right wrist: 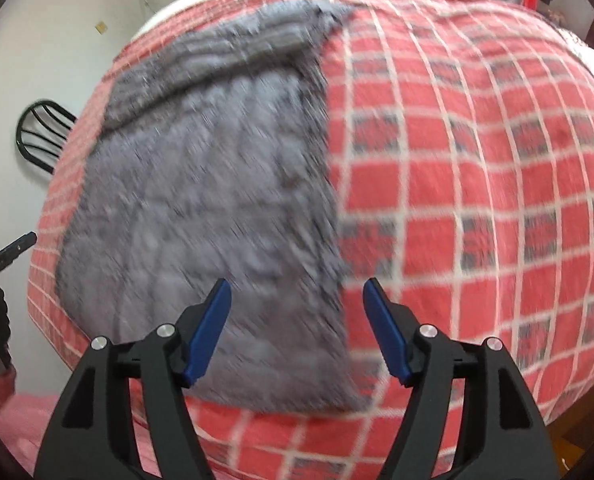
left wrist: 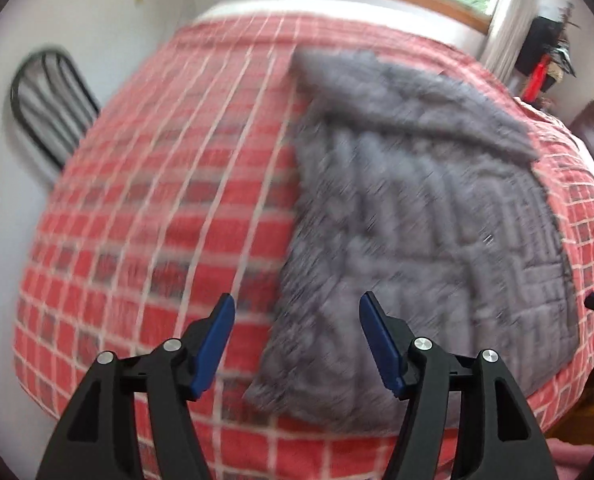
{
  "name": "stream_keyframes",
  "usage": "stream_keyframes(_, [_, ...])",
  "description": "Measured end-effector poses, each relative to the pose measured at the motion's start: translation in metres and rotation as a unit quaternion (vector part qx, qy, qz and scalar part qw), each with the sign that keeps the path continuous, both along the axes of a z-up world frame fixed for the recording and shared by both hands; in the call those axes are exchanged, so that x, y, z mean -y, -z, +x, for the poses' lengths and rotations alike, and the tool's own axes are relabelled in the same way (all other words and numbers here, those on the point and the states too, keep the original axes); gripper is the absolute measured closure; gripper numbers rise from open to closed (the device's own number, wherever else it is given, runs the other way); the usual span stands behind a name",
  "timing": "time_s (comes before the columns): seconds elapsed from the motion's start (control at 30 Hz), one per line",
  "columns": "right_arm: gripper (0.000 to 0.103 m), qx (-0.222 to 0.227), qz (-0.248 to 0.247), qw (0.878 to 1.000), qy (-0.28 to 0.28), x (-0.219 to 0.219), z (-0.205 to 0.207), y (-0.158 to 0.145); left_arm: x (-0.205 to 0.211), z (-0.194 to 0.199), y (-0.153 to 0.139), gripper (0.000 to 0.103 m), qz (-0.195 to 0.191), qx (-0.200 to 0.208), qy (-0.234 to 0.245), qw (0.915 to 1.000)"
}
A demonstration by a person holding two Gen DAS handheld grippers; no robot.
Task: Fold large clothes
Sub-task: 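Grasp the jacket hem with both grippers and lift it toward the collar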
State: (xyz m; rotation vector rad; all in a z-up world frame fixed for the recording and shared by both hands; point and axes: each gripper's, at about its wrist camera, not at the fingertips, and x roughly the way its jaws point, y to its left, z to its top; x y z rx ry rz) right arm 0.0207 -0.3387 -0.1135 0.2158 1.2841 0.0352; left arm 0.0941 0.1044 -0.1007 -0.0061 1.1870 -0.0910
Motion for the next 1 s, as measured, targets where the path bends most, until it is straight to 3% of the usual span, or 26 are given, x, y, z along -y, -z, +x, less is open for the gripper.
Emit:
stream_keyframes(0.13, [0.029,-0.024,0.021,0.999,0.015,0.016,-0.018,0.022,-0.026,-0.009,0.034,0.038,-0.031,-0.039,-0.022,0.9985])
stream_keyframes(0.23, [0.028,-0.036,0.046,0.998,0.027,0.026,-0.024,0.034,-0.035,-0.015,0.054,0.037,-0.088,-0.058,-0.024,0.9941])
stream_keyframes(0.43, [0.026,-0.024,0.049,0.998,0.008,0.02,-0.029,0.036,-0.035,-0.021,0.07,0.034,-0.096,-0.058,-0.027,0.9933])
stream_keyframes(0.6, [0.039,-0.02,0.057,0.998,-0.017,0.009,-0.027,0.037,-0.035,-0.027,0.069,0.034,-0.084,-0.059,-0.029,0.9943])
stream_keyframes(0.7, [0.058,-0.018,0.068,0.997,-0.028,0.004,-0.024,0.038,-0.039,-0.032,0.07,0.033,-0.087,-0.055,-0.039,0.9939])
stream_keyframes(0.73, [0.07,-0.019,0.074,0.997,-0.033,0.002,-0.023,0.038,-0.04,-0.034,0.07,0.034,-0.093,-0.054,-0.041,0.9933])
stream_keyframes(0.77, [0.08,-0.02,0.084,0.996,-0.037,0.0,-0.022,0.038,-0.04,-0.034,0.069,0.036,-0.099,-0.054,-0.041,0.9928])
stream_keyframes(0.83, [0.087,-0.019,0.086,0.995,-0.044,-0.005,-0.02,0.037,-0.037,-0.036,0.069,0.054,-0.114,-0.052,-0.035,0.9915])
stream_keyframes(0.9, [0.09,-0.012,0.072,0.996,-0.057,-0.009,-0.021,0.031,-0.036,-0.039,0.068,0.079,-0.122,-0.051,-0.032,0.9907])
stream_keyframes(1.0, [0.091,0.002,0.076,0.995,-0.061,-0.008,-0.023,0.02,-0.035,-0.041,0.062,0.09,-0.135,-0.041,-0.036,0.9894])
